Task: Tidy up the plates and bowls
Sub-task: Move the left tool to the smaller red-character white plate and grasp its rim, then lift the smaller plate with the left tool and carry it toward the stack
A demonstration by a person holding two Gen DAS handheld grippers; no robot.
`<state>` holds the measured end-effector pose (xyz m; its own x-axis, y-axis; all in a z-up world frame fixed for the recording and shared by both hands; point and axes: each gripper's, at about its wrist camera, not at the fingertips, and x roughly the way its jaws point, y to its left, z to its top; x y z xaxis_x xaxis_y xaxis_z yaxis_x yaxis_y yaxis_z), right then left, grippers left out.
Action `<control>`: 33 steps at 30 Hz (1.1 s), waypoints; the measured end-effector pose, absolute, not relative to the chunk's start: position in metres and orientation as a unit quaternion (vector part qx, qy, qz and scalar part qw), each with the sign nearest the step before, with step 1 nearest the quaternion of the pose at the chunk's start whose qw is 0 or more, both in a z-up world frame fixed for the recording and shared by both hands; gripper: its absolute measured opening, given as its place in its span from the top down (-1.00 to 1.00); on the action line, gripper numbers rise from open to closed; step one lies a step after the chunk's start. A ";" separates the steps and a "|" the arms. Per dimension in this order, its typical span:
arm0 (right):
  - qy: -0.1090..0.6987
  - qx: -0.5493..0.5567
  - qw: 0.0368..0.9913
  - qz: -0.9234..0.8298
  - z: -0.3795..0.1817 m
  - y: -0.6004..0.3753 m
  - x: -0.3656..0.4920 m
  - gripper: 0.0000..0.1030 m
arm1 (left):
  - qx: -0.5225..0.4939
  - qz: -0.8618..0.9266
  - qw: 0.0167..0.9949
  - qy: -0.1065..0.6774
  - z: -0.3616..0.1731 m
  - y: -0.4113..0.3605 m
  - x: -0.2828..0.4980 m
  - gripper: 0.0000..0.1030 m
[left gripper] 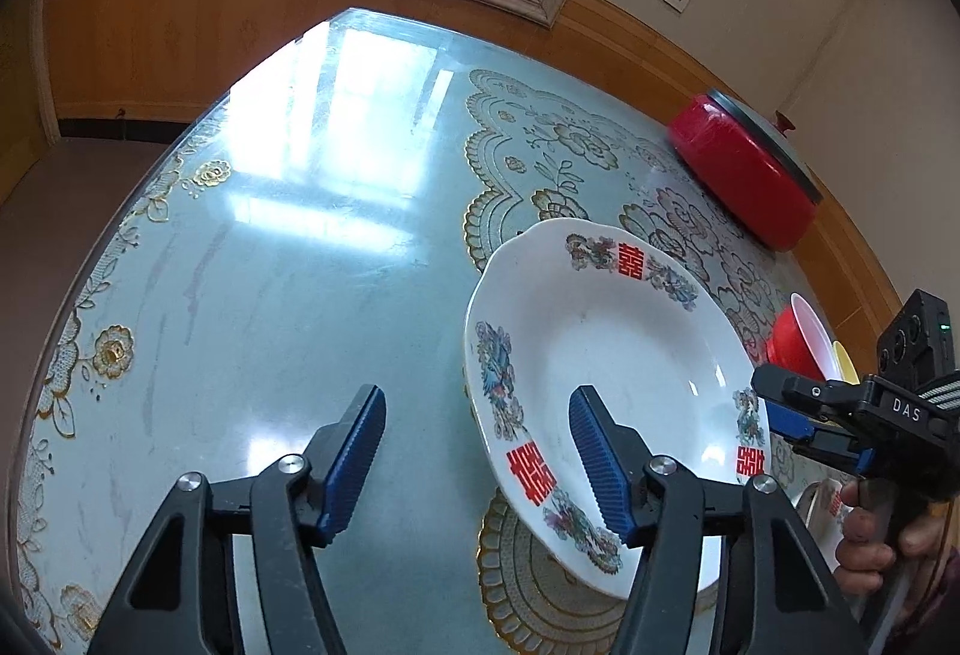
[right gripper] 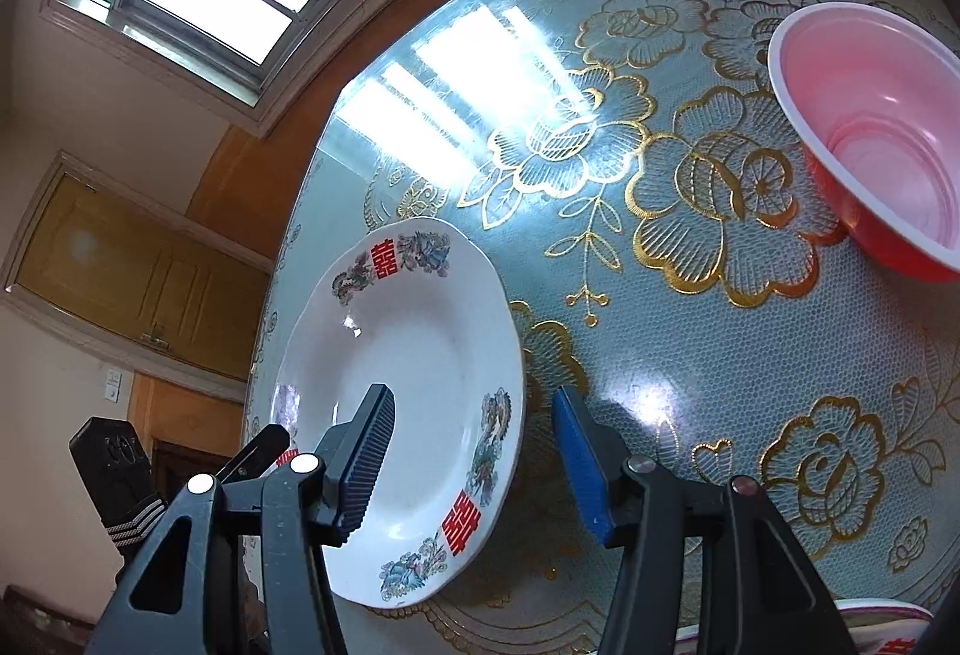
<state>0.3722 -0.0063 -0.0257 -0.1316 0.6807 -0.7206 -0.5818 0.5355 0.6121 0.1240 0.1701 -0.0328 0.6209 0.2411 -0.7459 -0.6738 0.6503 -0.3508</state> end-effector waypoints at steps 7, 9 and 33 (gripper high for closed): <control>0.579 0.041 0.655 0.483 -0.028 -0.005 0.370 -0.07 | -0.319 0.259 0.844 0.344 -0.036 0.175 0.135 0.00; 0.578 0.039 0.655 0.485 -0.029 -0.004 0.369 -0.07 | -0.315 0.258 0.846 0.344 -0.036 0.175 0.138 0.00; 0.575 -0.007 0.659 0.486 -0.045 0.019 0.365 0.52 | -0.312 0.236 0.849 0.354 -0.051 0.186 0.165 0.52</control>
